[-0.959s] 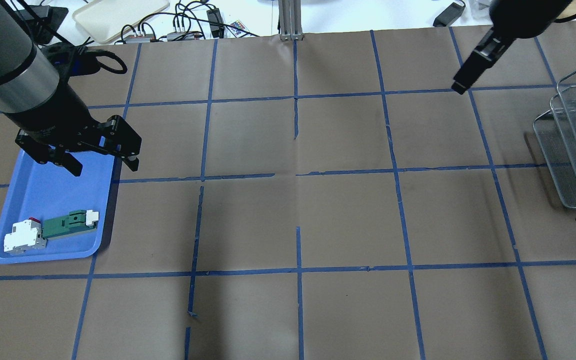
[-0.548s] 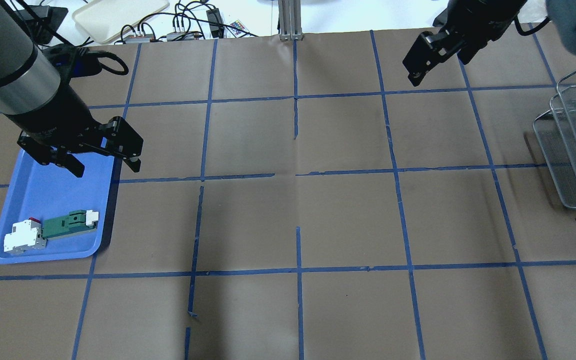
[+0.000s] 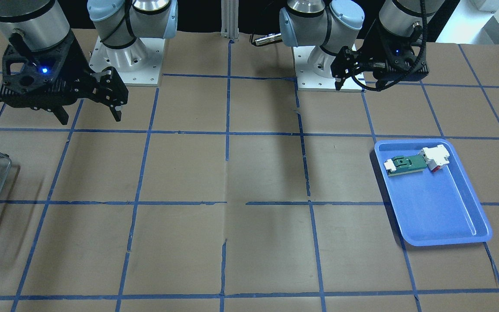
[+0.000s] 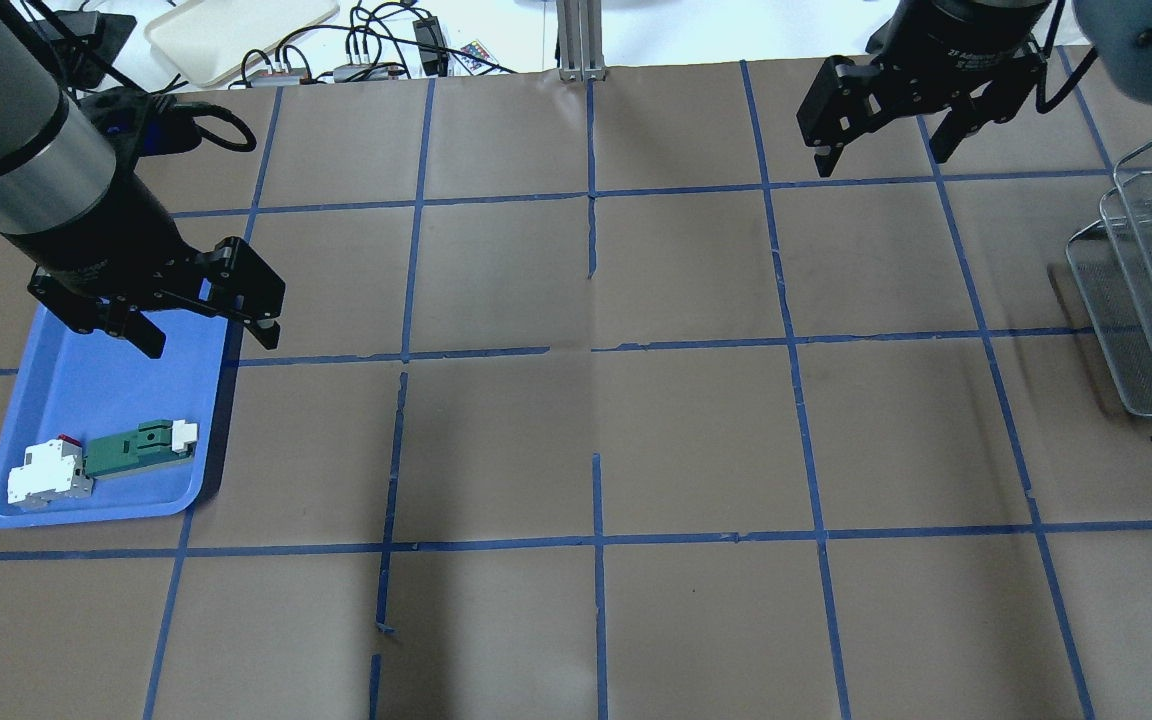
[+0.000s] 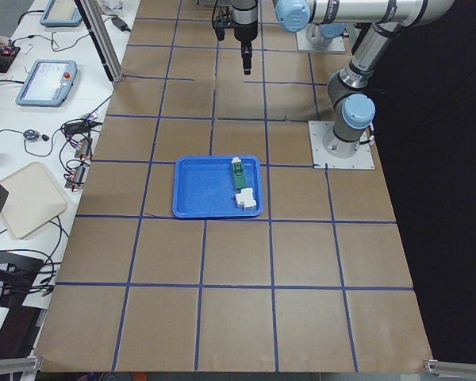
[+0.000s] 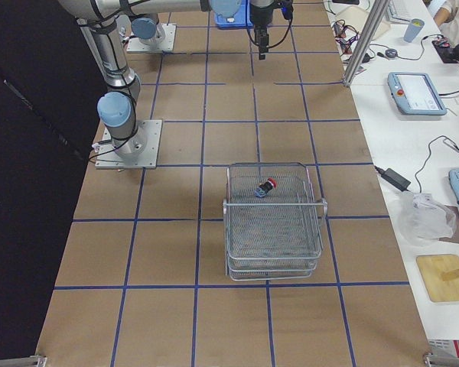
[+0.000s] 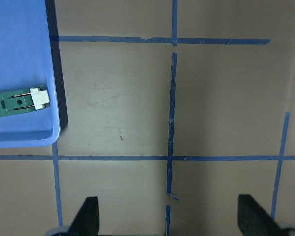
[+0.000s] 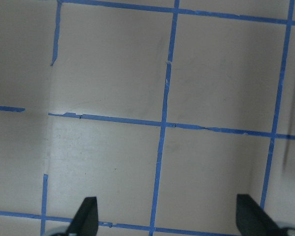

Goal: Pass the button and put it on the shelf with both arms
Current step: 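Release the button in the basket and raise the right gripper back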

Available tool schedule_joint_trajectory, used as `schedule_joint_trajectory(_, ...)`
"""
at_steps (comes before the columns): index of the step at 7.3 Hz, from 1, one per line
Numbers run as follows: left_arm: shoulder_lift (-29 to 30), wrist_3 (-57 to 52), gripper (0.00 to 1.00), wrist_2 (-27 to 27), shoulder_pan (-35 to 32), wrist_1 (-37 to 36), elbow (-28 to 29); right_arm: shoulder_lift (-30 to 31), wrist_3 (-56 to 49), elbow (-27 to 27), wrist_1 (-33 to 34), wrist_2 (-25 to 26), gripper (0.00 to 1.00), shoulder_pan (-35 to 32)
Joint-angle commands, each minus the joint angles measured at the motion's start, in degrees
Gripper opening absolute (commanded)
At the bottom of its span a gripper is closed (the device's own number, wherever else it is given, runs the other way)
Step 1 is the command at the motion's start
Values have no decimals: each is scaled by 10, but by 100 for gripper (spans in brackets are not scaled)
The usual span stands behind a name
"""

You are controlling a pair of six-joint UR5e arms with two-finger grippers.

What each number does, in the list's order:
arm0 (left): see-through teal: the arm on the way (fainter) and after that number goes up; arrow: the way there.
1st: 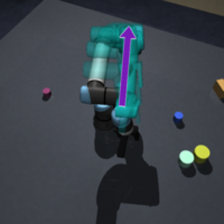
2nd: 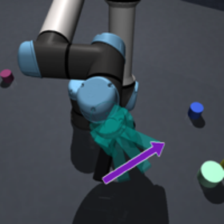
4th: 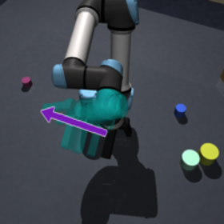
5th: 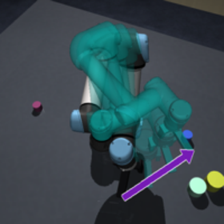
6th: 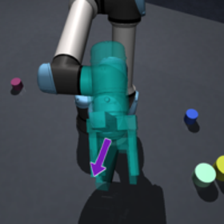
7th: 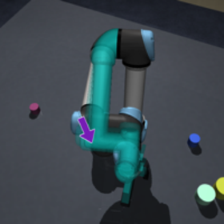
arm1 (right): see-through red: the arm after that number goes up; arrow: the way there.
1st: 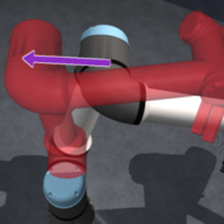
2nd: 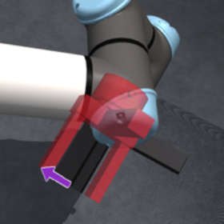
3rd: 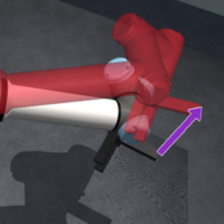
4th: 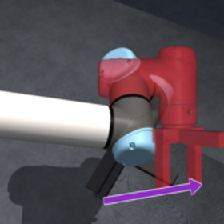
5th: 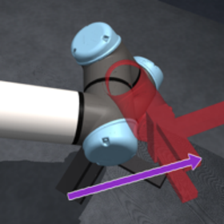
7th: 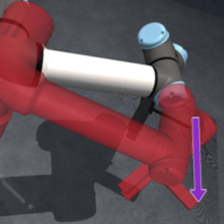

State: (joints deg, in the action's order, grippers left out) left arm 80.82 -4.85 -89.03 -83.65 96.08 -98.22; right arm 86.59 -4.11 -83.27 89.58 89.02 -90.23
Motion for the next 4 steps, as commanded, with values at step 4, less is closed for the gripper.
schedule_joint_trajectory(4,-9,5,100,-3,-2,9,-1,-1,16,-2,-10,6,100,0)
